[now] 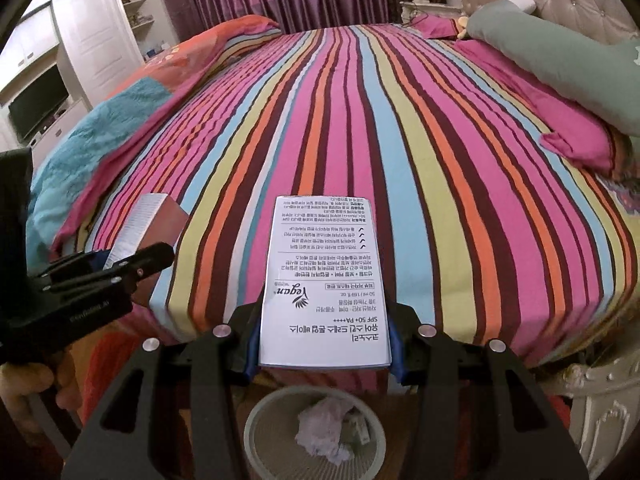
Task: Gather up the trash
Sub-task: 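Carry both held white boxes off the bed to above the wastebasket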
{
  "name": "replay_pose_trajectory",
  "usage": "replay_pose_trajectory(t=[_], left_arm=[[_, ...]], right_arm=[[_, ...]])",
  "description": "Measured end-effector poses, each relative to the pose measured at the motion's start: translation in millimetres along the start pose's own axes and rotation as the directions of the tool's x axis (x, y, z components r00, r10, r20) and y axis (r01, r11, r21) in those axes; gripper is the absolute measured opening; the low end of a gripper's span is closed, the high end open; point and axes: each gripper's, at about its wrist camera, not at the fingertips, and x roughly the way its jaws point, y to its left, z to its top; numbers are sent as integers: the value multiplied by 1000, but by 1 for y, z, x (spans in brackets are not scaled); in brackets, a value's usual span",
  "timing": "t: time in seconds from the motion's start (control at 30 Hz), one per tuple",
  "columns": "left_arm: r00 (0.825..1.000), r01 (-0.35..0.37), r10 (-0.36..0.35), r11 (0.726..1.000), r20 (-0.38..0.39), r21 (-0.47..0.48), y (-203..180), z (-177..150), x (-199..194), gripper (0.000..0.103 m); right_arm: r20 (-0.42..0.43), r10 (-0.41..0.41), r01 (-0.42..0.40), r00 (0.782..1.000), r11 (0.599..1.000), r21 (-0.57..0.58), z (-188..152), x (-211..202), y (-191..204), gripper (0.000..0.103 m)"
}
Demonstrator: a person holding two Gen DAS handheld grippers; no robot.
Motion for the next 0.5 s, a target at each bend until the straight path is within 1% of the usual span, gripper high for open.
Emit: replay_pose_trajectory(t=[0.17,0.3,0.4,0.5], left_arm=[[1000,12,-12,1000,-19,17,-6,-39,-15,47],[999,24,-22,999,-50,42,-15,-69,-21,47],[995,40,-35,998,-90,53,-22,-93,-19,47],[987,55,-48,998,-154,44,-27,-115,-8,47]], right_arm=[[-41,10,-10,999,1000,-1,-34,-11,6,45],[-92,18,-16,996,1000,17,-60,-11,6,45],[-133,20,-17,991,1000,23,-78,-8,5,45],[-194,24,-17,981,999,38,-96,2,3,45]])
